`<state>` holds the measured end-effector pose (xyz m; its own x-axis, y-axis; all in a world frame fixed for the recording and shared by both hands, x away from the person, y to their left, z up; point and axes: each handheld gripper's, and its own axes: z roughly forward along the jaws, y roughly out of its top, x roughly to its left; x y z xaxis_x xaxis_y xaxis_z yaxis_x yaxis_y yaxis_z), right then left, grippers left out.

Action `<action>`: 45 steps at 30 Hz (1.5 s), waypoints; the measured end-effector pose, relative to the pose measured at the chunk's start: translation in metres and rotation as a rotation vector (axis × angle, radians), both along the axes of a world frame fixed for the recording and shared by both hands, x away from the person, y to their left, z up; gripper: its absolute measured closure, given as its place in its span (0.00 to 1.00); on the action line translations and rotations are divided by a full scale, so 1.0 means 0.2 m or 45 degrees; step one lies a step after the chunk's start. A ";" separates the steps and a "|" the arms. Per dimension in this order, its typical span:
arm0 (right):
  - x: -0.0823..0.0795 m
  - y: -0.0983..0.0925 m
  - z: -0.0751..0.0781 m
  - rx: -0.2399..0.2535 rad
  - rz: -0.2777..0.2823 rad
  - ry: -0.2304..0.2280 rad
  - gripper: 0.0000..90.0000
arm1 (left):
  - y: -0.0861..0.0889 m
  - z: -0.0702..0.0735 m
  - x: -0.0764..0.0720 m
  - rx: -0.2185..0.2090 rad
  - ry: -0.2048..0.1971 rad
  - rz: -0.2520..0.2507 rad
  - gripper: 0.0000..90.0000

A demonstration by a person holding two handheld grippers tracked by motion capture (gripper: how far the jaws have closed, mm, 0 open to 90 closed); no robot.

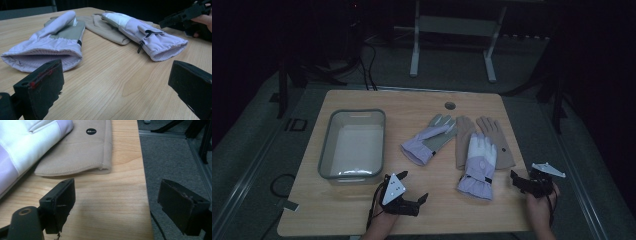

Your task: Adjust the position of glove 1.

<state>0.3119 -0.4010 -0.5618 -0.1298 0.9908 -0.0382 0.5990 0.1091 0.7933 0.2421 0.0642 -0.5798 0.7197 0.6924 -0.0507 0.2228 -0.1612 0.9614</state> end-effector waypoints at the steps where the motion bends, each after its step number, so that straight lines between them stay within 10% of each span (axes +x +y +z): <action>1: 0.00 0.00 0.00 0.000 0.000 0.000 0.16 | 0.00 0.00 0.00 0.000 0.001 0.000 0.00; 9: 0.01 -0.02 0.01 -0.057 -0.002 -0.031 0.16 | 0.00 0.00 0.00 -0.002 -0.002 0.008 0.00; 25: 0.09 0.03 0.31 0.079 0.086 -0.050 0.13 | 0.00 0.00 0.00 -0.015 0.009 0.010 0.00; 45: 0.30 0.47 0.59 0.149 0.431 -0.087 0.12 | 0.01 0.00 0.01 -0.015 0.014 0.000 0.00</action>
